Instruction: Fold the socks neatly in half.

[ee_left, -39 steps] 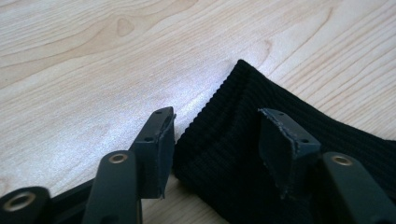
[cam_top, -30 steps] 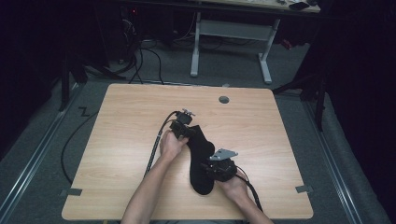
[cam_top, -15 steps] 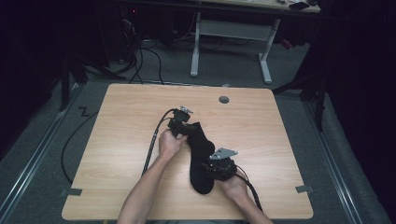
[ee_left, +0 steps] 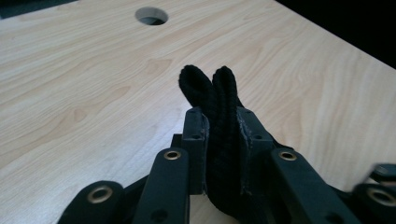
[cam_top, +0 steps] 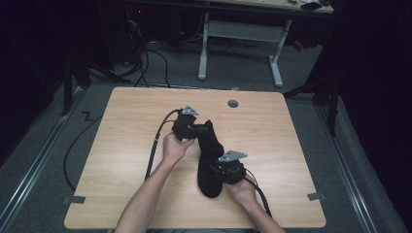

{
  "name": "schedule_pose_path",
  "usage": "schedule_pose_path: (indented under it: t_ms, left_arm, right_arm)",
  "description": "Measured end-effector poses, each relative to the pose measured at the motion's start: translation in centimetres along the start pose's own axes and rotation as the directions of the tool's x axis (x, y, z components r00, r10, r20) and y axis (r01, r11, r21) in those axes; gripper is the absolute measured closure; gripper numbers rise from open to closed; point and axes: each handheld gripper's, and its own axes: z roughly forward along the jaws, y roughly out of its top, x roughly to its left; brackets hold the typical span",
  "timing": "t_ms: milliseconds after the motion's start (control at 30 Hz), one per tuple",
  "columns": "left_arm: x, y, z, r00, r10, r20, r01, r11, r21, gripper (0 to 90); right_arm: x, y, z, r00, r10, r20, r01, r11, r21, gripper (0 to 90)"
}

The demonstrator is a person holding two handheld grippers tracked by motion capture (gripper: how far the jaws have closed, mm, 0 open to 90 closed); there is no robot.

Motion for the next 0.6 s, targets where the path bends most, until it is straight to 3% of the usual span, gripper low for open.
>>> schedule_pose_path:
  t_ms: [167, 400, 600]
  left_arm:
    - [-0.9, 0.1, -0.6, 0.9989, 0.039, 0.027, -0.039, 0.9992, -0.007, 76.4]
    - [-2.2, -0.4, -1.3, 0.9945, 0.087, 0.058, -0.086, 0.9962, -0.015, 76.4]
    - [-2.2, -1.3, -1.6, 0.9951, 0.082, 0.057, -0.08, 0.9965, -0.024, 76.3]
  right_arm:
    - [-0.3, 0.8, 0.5, 0.9999, 0.0, 0.011, 0.0, 1.0, 0.022, 62.7]
    - [-0.8, 1.0, 1.0, 0.9995, 0.018, 0.027, -0.018, 1.0, 0.008, 62.7]
    - [-1.5, 1.8, 1.6, 0.9991, 0.021, 0.037, -0.022, 1.0, 0.02, 62.7]
